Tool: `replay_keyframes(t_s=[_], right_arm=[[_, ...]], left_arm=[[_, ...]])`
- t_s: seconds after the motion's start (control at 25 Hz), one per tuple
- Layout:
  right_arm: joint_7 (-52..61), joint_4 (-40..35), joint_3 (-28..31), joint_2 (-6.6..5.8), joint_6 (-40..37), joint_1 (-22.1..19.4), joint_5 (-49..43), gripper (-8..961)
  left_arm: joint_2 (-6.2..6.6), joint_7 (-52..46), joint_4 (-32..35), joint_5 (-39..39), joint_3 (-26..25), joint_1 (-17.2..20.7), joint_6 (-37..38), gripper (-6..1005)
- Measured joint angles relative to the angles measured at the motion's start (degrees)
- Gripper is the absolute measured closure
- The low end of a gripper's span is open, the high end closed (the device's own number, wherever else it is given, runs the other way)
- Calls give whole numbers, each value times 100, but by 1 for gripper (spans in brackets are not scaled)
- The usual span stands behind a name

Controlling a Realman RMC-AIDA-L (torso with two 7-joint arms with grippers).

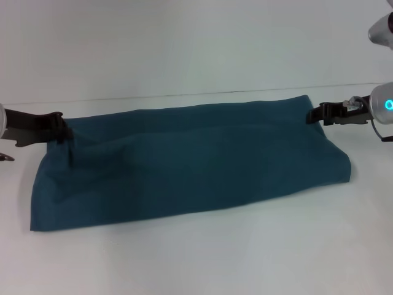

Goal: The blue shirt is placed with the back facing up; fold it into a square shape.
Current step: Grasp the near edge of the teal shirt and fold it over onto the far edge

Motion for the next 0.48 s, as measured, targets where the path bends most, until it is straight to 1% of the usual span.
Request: replay_keyframes(t_s=[0.32, 0.48], right_arm=[[0, 113, -30, 181, 591, 28, 1, 500], [0, 347, -62, 220, 772, 165, -11, 503]], left_arm=[[-11, 5, -8, 0, 0, 0, -28, 954], [-12, 6, -8, 0, 0, 0, -46, 954]])
